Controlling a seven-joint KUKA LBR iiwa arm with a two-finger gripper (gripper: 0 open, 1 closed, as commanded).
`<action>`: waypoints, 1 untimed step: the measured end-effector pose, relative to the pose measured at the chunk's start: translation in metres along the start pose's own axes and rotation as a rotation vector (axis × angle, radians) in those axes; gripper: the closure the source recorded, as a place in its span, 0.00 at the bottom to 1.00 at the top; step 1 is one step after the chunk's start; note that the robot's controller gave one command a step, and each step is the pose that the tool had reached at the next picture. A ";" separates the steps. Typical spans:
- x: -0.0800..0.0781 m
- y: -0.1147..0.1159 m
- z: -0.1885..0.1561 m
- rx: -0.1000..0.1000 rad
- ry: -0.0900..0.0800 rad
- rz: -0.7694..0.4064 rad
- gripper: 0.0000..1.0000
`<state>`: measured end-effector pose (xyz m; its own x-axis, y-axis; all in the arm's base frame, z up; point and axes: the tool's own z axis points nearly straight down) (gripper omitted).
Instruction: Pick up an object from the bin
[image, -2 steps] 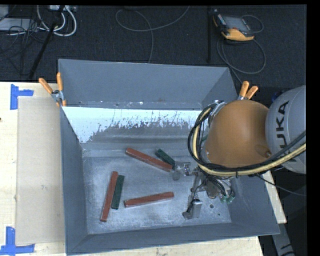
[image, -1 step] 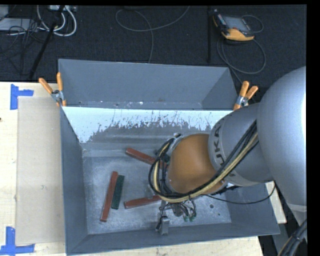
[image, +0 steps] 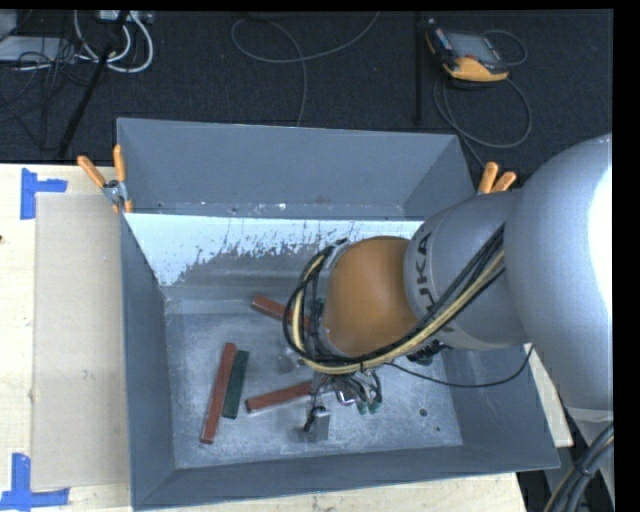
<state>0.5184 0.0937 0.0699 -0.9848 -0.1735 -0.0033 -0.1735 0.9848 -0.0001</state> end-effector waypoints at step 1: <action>0.001 0.000 0.000 0.000 0.002 0.002 1.00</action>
Offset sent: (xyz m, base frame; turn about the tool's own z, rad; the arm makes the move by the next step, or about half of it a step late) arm 0.0000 0.0000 0.0000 0.0000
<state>0.5171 0.0934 0.0699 -0.9851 -0.1717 -0.0011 -0.1717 0.9851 0.0003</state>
